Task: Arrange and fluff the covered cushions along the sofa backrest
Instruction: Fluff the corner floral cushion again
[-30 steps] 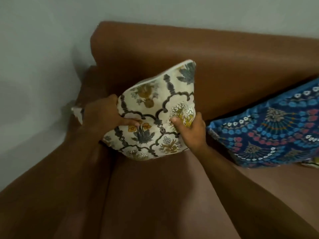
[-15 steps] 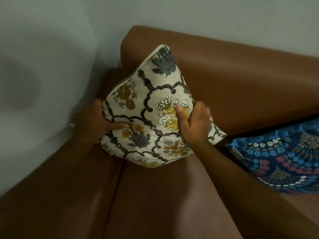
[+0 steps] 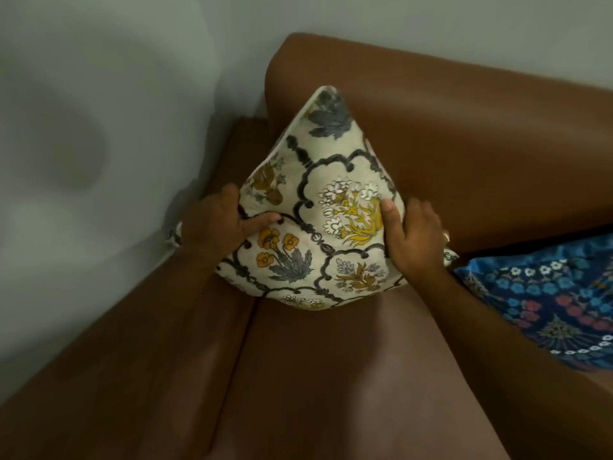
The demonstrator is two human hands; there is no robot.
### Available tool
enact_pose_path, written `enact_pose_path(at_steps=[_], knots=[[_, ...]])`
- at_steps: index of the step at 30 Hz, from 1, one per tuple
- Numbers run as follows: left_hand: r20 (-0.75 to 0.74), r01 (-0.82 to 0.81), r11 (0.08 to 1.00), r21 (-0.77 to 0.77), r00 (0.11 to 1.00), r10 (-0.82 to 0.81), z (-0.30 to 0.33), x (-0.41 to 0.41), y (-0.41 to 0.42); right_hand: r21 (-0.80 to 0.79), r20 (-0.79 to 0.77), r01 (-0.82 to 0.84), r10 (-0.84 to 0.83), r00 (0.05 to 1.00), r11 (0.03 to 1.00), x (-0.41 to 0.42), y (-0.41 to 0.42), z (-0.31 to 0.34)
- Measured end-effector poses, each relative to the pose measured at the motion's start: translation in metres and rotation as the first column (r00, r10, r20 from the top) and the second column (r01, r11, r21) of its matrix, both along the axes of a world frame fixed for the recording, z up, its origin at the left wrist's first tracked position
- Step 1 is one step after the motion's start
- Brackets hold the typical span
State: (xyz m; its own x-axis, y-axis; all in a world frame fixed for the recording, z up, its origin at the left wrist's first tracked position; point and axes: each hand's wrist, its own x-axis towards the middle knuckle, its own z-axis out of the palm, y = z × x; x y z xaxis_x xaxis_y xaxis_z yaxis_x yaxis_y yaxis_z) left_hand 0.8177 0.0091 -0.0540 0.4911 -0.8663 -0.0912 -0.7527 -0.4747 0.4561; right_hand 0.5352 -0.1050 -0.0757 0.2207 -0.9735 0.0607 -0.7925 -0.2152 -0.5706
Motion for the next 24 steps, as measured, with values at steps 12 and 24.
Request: enact_pose_path(at_steps=[12,24], knots=[[0.013,-0.177,0.965,-0.193,0.983,0.182,-0.010,-0.004,0.010,-0.113,-0.034,0.025,-0.029,0.999,0.993,0.022,-0.004,-0.005],[0.086,-0.015,1.000,-0.018,0.996,0.016,-0.005,-0.012,0.004,-0.133,0.076,-0.050,0.060,0.995,0.990,0.028,0.018,0.004]])
